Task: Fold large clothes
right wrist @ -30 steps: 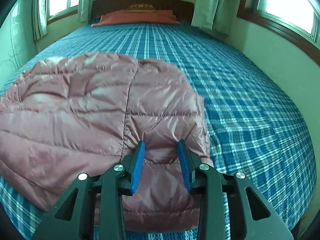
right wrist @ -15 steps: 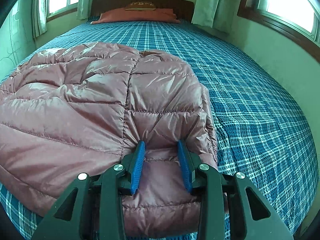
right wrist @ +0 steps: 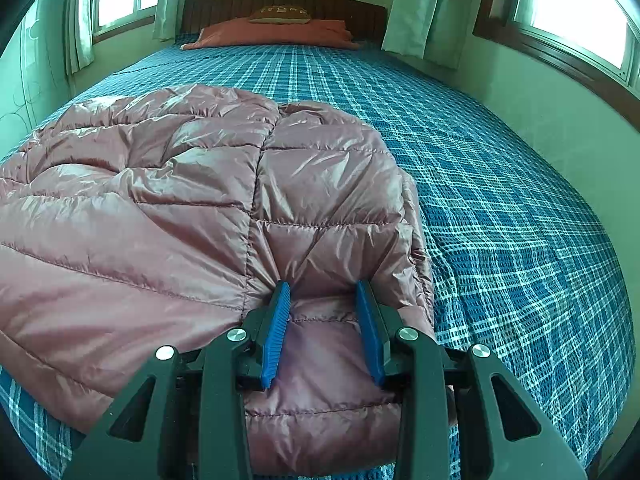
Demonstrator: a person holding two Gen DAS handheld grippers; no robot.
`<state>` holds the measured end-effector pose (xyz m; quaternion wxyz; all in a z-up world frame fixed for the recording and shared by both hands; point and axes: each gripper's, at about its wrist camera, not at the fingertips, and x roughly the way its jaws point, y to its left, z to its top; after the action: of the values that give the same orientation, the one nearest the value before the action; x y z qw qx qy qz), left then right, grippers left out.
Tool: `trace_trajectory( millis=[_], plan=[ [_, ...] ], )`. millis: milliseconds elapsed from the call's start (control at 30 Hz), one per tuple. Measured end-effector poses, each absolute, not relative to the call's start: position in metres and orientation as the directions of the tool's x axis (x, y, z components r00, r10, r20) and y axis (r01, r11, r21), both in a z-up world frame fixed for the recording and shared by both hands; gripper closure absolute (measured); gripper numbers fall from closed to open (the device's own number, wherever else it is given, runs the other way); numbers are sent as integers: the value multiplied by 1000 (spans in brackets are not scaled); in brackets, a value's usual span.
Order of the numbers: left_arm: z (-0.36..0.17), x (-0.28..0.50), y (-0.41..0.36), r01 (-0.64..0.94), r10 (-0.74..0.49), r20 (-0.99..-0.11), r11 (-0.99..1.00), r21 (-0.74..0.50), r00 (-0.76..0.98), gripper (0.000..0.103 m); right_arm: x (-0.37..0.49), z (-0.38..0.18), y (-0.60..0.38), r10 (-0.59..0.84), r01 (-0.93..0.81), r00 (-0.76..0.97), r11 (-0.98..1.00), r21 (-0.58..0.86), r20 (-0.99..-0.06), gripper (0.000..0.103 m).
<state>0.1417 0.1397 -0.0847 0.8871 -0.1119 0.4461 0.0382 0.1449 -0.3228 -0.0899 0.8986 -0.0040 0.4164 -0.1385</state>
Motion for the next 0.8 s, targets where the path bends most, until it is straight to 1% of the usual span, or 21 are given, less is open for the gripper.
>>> trace_trajectory(
  millis=[133,233,433,533,600,700,800],
  plan=[
    [-89,153,151,-172,-127,-796,945,-278,591,42,145,-90,-323,-253,246,615,962,-123,-747,68],
    [-88,166,166,-182,-167,-785,925,-335,596,42,145,-90,-324,-252,246,615,962,-122,-747,68],
    [-113,195,194,-190,-325,-791,858,-477,518,42,145,-90,-322,-257,247,614,960,-127,-746,68],
    [-130,206,202,-193,-429,-764,799,-570,482,41,145,-90,-320,-258,248,614,960,-128,-746,68],
    [-133,208,206,-189,-478,-725,756,-627,496,41,145,-90,-320,-260,249,614,960,-129,-746,68],
    [-138,212,200,-143,-526,-700,741,-656,484,36,144,-90,-318,-267,249,613,959,-138,-743,68],
    [-138,218,192,-102,-536,-701,756,-647,470,35,142,-89,-315,-272,252,614,957,-143,-741,68]
  ],
)
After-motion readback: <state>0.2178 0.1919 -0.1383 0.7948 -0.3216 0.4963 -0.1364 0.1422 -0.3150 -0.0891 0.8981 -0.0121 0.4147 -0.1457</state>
